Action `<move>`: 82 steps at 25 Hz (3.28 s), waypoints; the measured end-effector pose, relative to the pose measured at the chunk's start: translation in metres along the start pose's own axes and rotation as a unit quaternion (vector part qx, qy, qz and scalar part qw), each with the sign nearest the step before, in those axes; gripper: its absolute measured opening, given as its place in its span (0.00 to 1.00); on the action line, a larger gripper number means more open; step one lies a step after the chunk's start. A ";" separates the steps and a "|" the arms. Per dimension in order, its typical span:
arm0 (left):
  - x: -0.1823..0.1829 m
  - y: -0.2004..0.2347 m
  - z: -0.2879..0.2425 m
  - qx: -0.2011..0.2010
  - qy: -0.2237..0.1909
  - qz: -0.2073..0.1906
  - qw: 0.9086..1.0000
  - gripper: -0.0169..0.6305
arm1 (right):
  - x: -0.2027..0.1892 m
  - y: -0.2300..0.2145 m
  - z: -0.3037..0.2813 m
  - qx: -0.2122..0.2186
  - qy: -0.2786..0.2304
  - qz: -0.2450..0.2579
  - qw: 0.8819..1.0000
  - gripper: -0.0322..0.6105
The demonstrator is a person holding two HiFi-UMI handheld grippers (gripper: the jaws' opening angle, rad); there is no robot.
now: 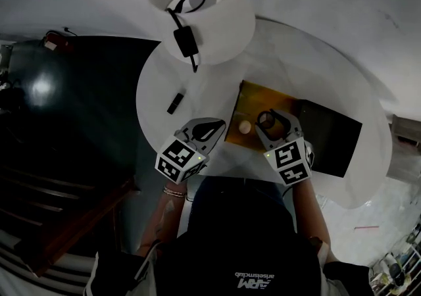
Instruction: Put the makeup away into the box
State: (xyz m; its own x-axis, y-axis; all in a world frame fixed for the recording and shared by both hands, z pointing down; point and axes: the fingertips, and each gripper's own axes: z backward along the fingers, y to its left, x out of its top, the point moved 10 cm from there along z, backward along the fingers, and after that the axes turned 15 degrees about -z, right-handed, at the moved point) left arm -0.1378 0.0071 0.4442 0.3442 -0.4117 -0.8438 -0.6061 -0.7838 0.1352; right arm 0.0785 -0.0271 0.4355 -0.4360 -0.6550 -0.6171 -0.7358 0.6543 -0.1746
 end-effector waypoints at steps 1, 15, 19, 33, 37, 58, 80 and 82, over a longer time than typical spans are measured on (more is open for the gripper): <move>-0.001 0.003 0.000 0.000 0.001 0.001 1.000 0.05 | 0.001 0.000 -0.003 0.001 0.001 0.000 1.000 0.41; -0.014 0.032 -0.004 0.005 0.018 0.030 0.999 0.05 | 0.009 -0.004 -0.037 0.023 0.031 -0.002 0.999 0.41; -0.015 0.037 -0.006 0.002 0.012 0.033 0.999 0.05 | 0.011 -0.006 -0.047 0.028 0.038 -0.004 0.999 0.41; -0.028 0.053 -0.008 0.012 0.016 0.058 0.998 0.05 | 0.013 -0.009 -0.076 0.043 0.057 -0.010 0.997 0.41; -0.030 0.056 -0.011 0.013 0.014 0.059 0.998 0.05 | 0.011 -0.011 -0.081 0.043 0.056 -0.011 0.997 0.41; -0.033 0.056 -0.008 0.028 0.012 0.071 0.997 0.05 | 0.018 -0.014 -0.084 0.049 0.057 -0.015 0.997 0.41; -0.023 0.041 0.003 0.026 -0.002 0.044 0.999 0.05 | 0.022 -0.004 -0.052 0.033 0.023 0.000 0.999 0.41; -0.021 0.039 0.005 0.024 -0.006 0.042 0.999 0.05 | 0.022 -0.002 -0.047 0.030 0.017 0.000 0.999 0.41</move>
State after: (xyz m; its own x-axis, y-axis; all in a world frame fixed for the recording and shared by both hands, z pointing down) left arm -0.1725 -0.0122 0.4646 0.2822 -0.4703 -0.8362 -0.6671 -0.7226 0.1813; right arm 0.0460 -0.0606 0.4580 -0.4538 -0.6676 -0.5902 -0.7043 0.6745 -0.2213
